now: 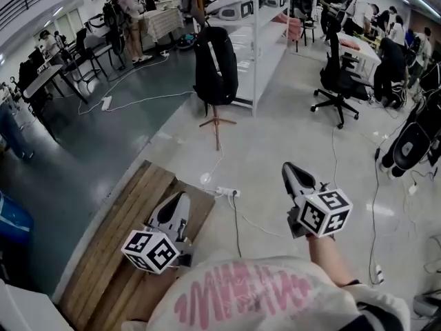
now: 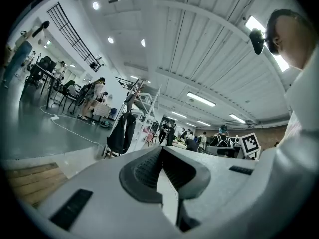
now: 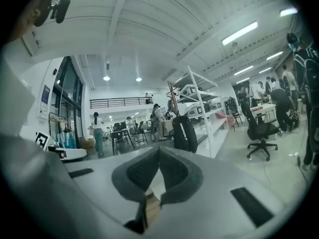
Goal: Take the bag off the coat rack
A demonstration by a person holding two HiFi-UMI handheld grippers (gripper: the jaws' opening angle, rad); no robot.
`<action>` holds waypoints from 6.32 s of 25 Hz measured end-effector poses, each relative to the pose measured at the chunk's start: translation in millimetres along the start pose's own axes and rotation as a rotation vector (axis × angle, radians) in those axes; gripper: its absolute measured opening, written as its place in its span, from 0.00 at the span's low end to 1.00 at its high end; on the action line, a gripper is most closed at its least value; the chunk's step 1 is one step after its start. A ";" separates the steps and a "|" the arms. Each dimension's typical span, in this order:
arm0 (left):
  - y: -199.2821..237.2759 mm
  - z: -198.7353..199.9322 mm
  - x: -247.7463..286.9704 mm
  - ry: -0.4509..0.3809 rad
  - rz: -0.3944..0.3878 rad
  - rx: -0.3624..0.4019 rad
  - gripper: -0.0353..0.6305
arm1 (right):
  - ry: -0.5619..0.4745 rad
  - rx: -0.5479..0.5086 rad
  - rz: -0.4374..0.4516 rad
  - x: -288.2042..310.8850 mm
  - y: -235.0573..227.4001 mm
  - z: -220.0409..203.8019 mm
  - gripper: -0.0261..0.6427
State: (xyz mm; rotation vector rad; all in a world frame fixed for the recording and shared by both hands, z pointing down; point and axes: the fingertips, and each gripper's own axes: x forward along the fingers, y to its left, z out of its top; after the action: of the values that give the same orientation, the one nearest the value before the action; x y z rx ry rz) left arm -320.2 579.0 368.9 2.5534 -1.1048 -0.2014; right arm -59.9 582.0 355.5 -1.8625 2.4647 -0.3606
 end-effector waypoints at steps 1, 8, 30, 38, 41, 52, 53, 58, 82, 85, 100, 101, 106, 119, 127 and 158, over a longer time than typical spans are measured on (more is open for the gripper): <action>4.8 -2.1 3.6 0.006 0.011 0.001 0.06 | 0.008 0.009 -0.004 2.4 -5.3 -3.9 0.05; 45.9 -0.4 67.0 0.043 0.007 0.020 0.06 | 0.051 0.030 -0.092 39.8 -52.7 -14.7 0.05; 243.4 110.4 295.0 -0.003 -0.068 0.011 0.06 | 0.047 0.079 -0.066 355.2 -109.8 53.3 0.05; 244.9 112.6 347.0 -0.005 -0.098 -0.007 0.06 | 0.046 0.145 -0.061 387.4 -142.7 53.4 0.05; 243.1 116.3 374.9 -0.021 -0.095 0.007 0.06 | 0.043 0.157 -0.050 405.8 -169.9 55.8 0.05; 271.6 114.8 483.8 -0.075 0.089 -0.062 0.06 | 0.097 0.180 0.071 518.7 -282.7 87.3 0.05; 273.0 115.9 494.0 -0.078 0.104 -0.064 0.06 | 0.096 0.173 0.086 528.2 -291.0 94.3 0.05; 275.6 125.5 542.2 -0.085 0.178 0.002 0.06 | 0.081 0.125 0.141 565.7 -328.5 125.4 0.05; 293.1 84.6 633.9 -0.078 0.329 -0.097 0.06 | 0.236 0.163 0.272 651.2 -414.6 99.8 0.05; 295.7 80.3 637.6 -0.068 0.341 -0.106 0.06 | 0.267 0.166 0.277 656.1 -417.1 89.0 0.05; 343.9 82.1 687.6 -0.041 0.348 -0.123 0.06 | 0.276 0.189 0.326 724.5 -422.5 85.9 0.05; 351.7 84.3 692.1 -0.044 0.353 -0.129 0.06 | 0.281 0.188 0.325 732.9 -424.1 86.7 0.05; 389.7 101.3 721.2 -0.071 0.356 -0.137 0.06 | 0.265 0.203 0.353 781.9 -424.3 99.1 0.05; 467.4 193.8 761.9 -0.168 0.394 -0.038 0.06 | 0.141 0.182 0.488 901.6 -398.2 182.2 0.05; 496.3 213.8 759.5 -0.199 0.441 -0.052 0.06 | 0.169 0.101 0.585 950.2 -383.2 199.0 0.59; 486.6 199.6 813.4 -0.077 0.150 0.183 0.65 | 0.332 -0.051 0.728 996.0 -347.2 124.0 0.75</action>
State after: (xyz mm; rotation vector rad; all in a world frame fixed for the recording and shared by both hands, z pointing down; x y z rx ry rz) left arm -145.2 -373.6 371.0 2.6235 -1.3973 -0.1687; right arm 7.3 -476.0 418.8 -0.8402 3.1525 -0.5936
